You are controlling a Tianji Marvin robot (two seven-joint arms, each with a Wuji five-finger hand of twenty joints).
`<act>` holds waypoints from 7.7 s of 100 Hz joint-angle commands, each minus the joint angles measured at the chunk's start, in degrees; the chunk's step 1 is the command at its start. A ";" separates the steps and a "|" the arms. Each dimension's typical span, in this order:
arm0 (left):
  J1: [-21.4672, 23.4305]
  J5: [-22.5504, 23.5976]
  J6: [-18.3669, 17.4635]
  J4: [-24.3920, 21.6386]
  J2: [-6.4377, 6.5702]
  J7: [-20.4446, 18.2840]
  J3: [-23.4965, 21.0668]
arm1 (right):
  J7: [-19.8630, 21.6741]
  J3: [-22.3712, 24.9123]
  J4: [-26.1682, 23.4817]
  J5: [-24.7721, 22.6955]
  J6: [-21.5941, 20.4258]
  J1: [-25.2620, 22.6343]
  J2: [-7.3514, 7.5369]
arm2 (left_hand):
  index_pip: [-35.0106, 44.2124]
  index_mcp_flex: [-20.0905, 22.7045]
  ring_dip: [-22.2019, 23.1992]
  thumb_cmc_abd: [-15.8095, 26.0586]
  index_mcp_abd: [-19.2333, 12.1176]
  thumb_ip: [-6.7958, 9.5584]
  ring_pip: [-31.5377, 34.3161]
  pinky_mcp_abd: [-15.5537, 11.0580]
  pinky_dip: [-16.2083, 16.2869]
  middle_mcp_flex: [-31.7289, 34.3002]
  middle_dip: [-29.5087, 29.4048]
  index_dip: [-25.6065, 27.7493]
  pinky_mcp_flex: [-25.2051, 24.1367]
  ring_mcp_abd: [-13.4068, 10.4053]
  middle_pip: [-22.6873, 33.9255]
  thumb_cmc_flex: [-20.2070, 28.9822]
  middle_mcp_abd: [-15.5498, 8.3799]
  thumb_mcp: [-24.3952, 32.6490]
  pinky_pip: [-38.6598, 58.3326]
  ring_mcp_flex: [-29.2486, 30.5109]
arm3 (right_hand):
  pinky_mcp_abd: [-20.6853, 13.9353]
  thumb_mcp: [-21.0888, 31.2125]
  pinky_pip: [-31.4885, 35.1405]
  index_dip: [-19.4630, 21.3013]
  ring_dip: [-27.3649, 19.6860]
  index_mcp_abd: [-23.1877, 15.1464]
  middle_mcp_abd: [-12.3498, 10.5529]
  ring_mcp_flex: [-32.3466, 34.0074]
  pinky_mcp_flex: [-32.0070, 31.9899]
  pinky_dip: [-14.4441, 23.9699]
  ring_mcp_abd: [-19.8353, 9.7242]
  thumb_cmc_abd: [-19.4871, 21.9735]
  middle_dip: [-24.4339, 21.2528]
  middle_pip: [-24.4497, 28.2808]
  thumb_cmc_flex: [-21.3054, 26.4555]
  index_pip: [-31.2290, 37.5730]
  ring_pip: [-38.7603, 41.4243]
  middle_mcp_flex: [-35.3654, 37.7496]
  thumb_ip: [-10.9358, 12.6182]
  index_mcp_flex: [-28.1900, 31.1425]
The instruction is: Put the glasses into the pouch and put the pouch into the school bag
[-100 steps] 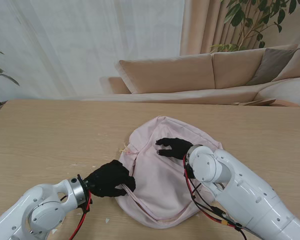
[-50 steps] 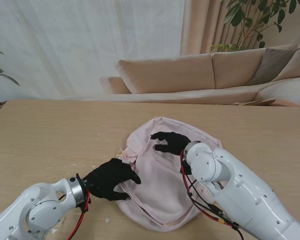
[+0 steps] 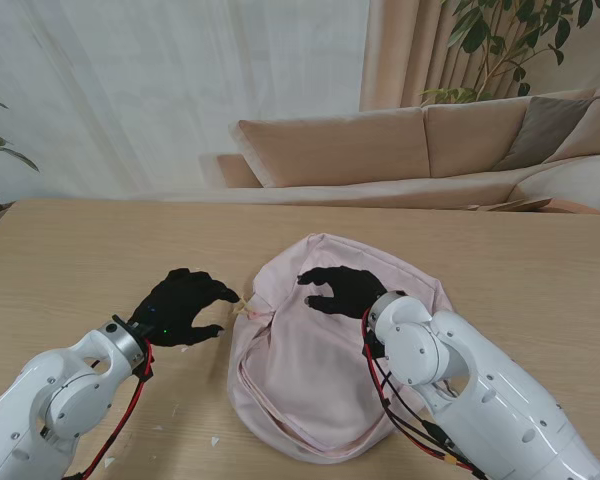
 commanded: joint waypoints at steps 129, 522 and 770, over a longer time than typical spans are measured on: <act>-20.89 -4.01 18.37 21.72 -1.71 3.45 23.22 | 0.06 2.09 -2.58 -1.14 -4.85 -5.45 0.26 | 40.87 0.78 3.56 -7.42 -2.88 -1.04 5.38 -4.57 2.45 -9.21 5.25 33.25 -1.87 -2.67 6.43 12.38 -4.50 1.09 6.48 -5.02 | 0.53 2.38 1.96 -0.04 1.09 -0.54 -0.42 2.30 1.51 3.64 -1.01 -1.07 0.72 0.96 -1.10 1.41 0.69 2.26 -0.49 2.28; 11.17 -10.59 -6.55 -6.68 -1.41 -1.53 -8.06 | -3.11 -18.36 13.38 0.01 -4.06 17.94 -2.61 | 25.12 17.76 14.08 7.89 -6.74 2.99 30.20 3.09 2.46 32.49 25.27 20.35 6.59 5.22 28.12 31.18 1.96 -24.53 29.92 22.27 | -7.32 11.05 8.90 4.60 14.55 -10.58 -0.93 -8.37 -1.13 21.67 -2.13 -17.68 10.61 18.17 1.72 -5.45 16.04 -12.87 -5.82 -6.43; 13.92 -12.83 -11.45 -8.96 -2.12 1.57 -10.23 | -11.65 -33.57 30.53 7.41 -5.35 29.91 -11.36 | 25.15 17.88 14.23 8.05 -6.82 3.05 30.21 3.32 2.94 32.53 25.47 21.14 6.53 5.45 27.86 31.50 2.22 -24.79 30.01 22.22 | -4.79 16.49 25.32 7.13 37.56 -10.76 -1.30 5.31 6.74 30.49 -4.80 -19.32 42.46 41.11 9.01 30.14 54.33 8.17 -12.12 29.86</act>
